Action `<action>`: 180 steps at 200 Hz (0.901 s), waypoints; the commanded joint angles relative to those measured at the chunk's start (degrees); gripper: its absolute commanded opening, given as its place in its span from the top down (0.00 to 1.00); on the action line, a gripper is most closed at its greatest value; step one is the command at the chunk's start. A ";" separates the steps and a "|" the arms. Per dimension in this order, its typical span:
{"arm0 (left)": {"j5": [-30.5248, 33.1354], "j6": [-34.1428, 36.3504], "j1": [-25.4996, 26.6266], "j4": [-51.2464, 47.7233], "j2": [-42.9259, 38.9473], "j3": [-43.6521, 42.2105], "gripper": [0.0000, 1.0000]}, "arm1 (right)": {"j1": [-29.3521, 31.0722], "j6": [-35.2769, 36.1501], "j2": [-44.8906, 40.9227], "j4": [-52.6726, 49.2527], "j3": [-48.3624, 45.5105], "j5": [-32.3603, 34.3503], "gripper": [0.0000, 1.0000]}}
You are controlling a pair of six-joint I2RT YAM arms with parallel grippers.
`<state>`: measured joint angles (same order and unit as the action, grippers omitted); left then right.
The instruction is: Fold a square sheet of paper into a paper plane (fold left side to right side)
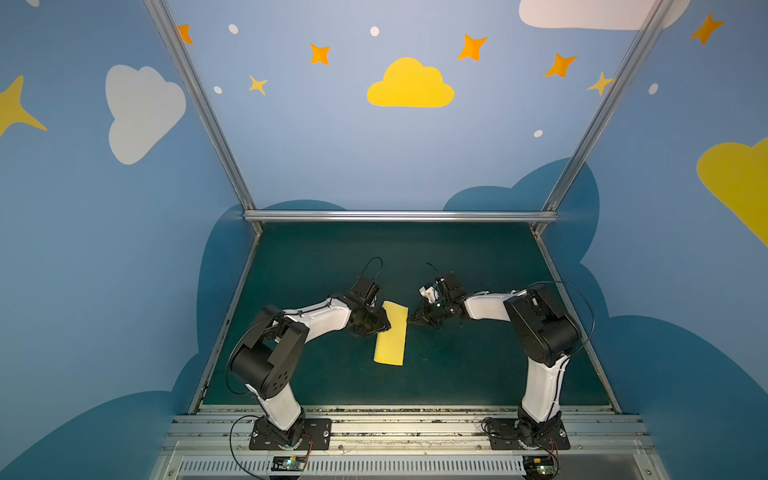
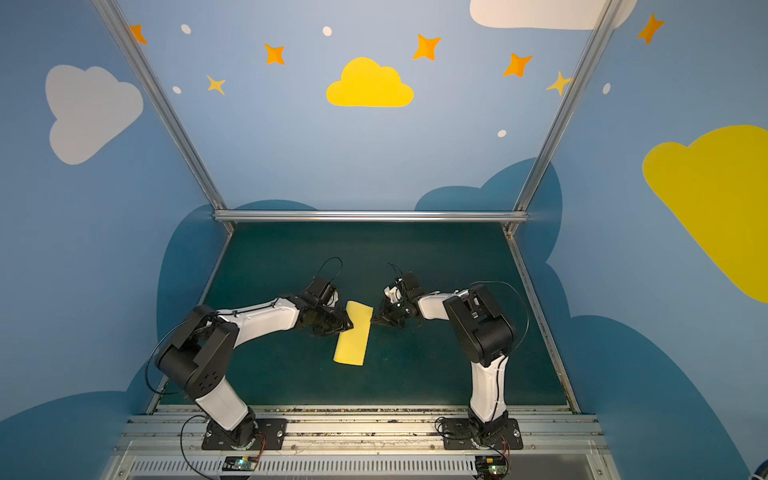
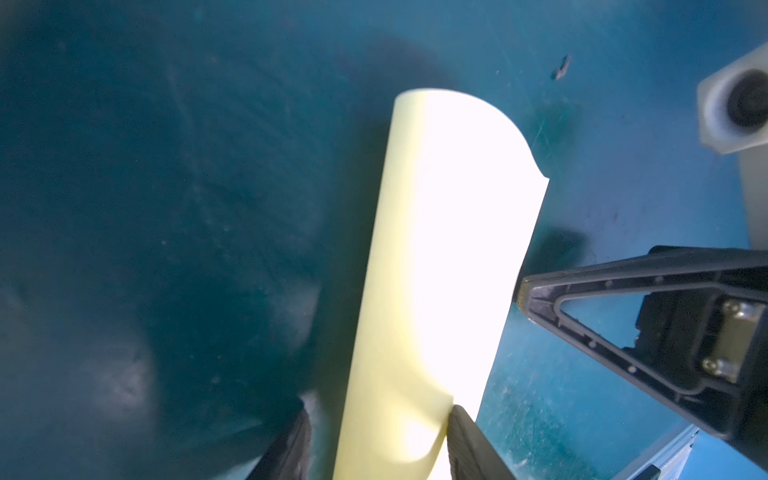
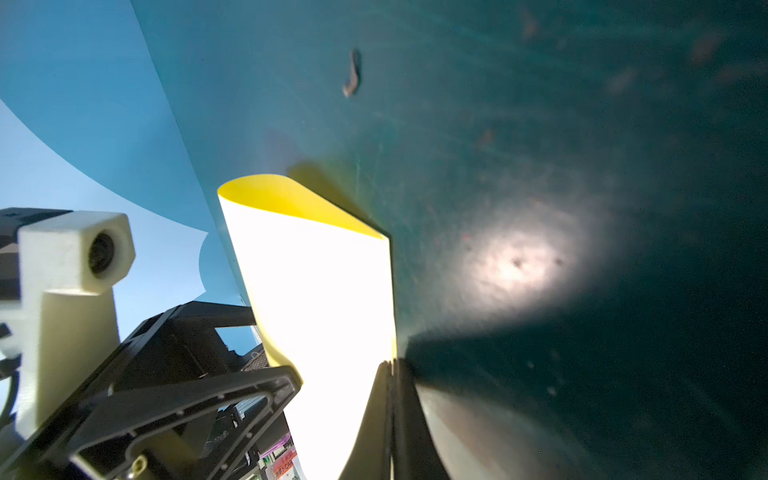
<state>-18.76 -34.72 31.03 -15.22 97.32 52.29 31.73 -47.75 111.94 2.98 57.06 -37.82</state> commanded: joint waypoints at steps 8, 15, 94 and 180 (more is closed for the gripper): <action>0.83 1.04 0.35 -2.17 2.41 -0.17 0.46 | 0.84 -0.69 -2.73 -0.31 -0.56 0.57 1.00; 0.75 0.96 0.36 -2.08 2.43 -0.24 0.46 | 1.16 -0.68 -3.35 -0.51 -0.46 0.64 1.00; 0.83 1.28 0.29 -1.92 3.03 -0.17 0.46 | 4.99 -1.42 -3.96 -0.83 -0.63 2.59 1.00; 0.33 1.49 0.28 -1.72 3.16 0.25 0.46 | 6.24 -3.23 0.35 3.08 -5.32 4.94 1.00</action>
<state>-18.81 -34.30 31.03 -15.79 97.76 52.90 37.47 -50.43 109.84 5.82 53.67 -34.94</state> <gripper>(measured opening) 0.537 0.047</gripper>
